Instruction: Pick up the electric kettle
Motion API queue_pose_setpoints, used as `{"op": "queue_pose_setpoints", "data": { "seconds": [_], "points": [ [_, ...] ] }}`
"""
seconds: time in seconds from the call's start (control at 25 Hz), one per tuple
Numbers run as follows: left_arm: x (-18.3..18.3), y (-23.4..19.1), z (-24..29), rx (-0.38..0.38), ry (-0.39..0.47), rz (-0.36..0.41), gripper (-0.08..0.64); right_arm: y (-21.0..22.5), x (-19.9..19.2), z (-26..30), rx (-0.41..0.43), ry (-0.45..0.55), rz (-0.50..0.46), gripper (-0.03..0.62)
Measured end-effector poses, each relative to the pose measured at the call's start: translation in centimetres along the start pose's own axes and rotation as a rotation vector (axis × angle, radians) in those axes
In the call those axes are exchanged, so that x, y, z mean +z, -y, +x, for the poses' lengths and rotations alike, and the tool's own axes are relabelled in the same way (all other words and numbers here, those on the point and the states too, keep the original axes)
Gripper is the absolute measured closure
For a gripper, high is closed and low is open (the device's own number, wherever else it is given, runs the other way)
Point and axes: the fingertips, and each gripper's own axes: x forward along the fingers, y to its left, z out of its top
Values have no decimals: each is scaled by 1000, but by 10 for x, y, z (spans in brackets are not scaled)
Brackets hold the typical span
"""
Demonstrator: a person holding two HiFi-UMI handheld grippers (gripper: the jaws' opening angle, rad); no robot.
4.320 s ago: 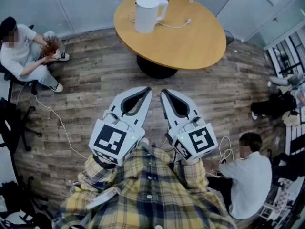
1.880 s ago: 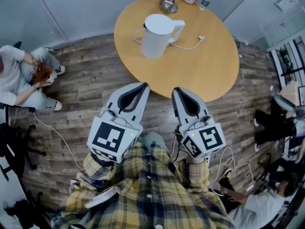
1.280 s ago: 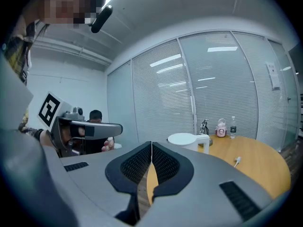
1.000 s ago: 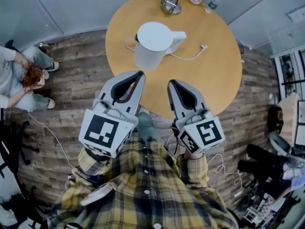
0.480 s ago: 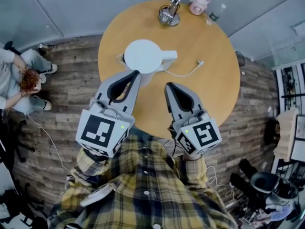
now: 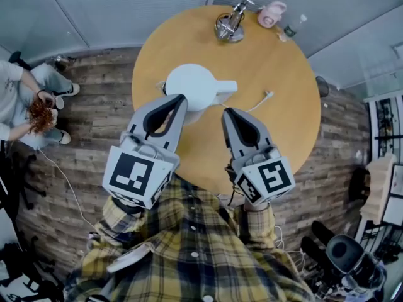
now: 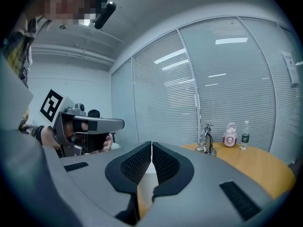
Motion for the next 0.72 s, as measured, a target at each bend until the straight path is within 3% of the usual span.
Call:
{"op": "queue_pose_setpoints", "data": {
  "seconds": [0.72],
  "points": [
    [1, -21, 21, -32, -18, -2, 557, 22, 6, 28, -65, 12, 6, 558]
  ]
}}
